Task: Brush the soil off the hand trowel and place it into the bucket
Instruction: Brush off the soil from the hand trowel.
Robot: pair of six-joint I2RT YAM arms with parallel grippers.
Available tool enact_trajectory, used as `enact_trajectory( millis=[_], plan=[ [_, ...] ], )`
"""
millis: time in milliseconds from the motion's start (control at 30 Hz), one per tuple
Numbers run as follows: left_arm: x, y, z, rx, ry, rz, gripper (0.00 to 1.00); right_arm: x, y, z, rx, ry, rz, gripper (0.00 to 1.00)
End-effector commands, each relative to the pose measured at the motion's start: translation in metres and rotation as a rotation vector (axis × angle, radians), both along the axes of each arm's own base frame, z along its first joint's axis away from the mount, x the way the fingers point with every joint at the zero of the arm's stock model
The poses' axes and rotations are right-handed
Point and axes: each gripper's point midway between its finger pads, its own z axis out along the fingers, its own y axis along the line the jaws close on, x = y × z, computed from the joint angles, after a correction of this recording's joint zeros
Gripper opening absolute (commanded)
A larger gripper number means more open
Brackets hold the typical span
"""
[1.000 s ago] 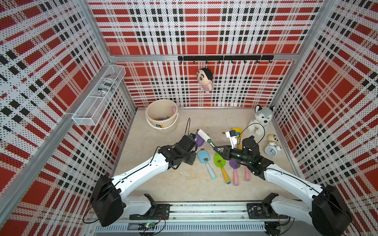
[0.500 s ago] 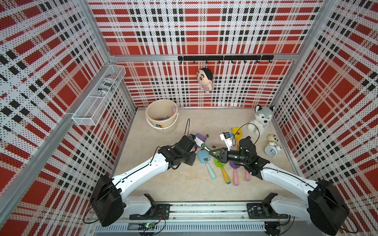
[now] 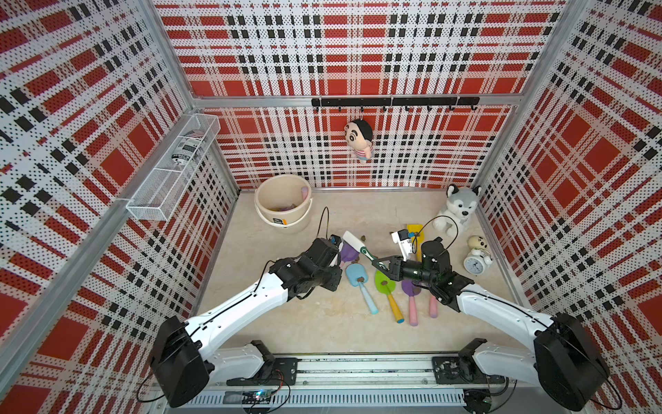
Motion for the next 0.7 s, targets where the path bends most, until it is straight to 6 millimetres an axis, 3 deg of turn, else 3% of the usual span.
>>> enact_trajectory(
  millis=[0,167,300,400,467,667],
  plan=[
    [0.008,-0.003,0.019,-0.070,-0.064,0.020,0.00,0.007,-0.020,0.011,-0.021,-0.047,-0.074,0.00],
    [0.011,0.001,0.026,-0.086,-0.074,0.032,0.00,0.010,-0.035,0.033,-0.129,-0.234,-0.100,0.00],
    [0.014,0.001,0.050,-0.176,-0.084,0.018,0.00,0.030,-0.076,0.010,-0.412,-0.370,-0.270,0.00],
    [0.019,0.008,0.071,-0.209,-0.106,0.033,0.00,0.030,-0.083,-0.001,-0.562,-0.450,-0.283,0.00],
    [0.022,0.013,0.082,-0.215,-0.110,0.036,0.00,0.024,-0.074,-0.008,-0.654,-0.515,-0.240,0.00],
    [0.023,0.006,0.096,-0.174,-0.059,-0.037,0.00,-0.014,-0.014,-0.026,-0.916,-0.822,0.058,0.00]
  ],
)
